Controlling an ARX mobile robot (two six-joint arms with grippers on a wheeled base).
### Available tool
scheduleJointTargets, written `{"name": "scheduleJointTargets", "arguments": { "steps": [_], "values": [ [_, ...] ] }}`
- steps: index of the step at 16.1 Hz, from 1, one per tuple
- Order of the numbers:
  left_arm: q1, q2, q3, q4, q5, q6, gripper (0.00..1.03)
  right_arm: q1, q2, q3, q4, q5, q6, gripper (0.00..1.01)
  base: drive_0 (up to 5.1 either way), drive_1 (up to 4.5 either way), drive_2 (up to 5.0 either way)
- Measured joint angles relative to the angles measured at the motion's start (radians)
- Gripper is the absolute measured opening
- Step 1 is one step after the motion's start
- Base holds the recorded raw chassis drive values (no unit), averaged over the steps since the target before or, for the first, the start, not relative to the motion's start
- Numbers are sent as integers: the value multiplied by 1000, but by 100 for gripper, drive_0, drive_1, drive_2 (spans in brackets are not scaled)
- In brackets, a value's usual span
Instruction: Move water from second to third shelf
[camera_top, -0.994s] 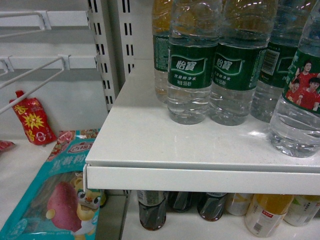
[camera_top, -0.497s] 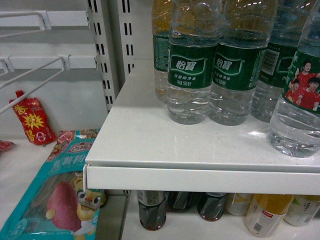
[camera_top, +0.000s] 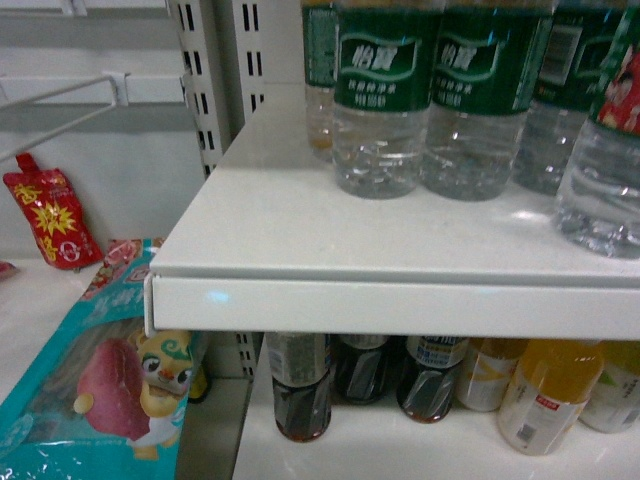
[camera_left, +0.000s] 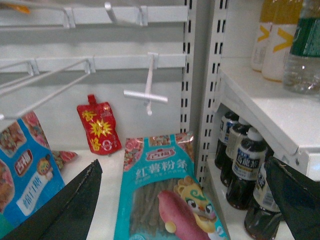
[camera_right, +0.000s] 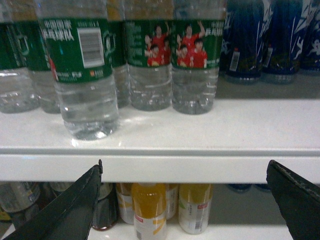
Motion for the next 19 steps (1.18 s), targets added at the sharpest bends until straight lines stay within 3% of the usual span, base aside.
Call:
{"name": "scheduleJointTargets", "arguments": {
  "steps": [19],
  "values": [
    [0,0,0,-4,0,0,98,0,0,0,-2,0,-1,98,0,0,0]
  ]
}}
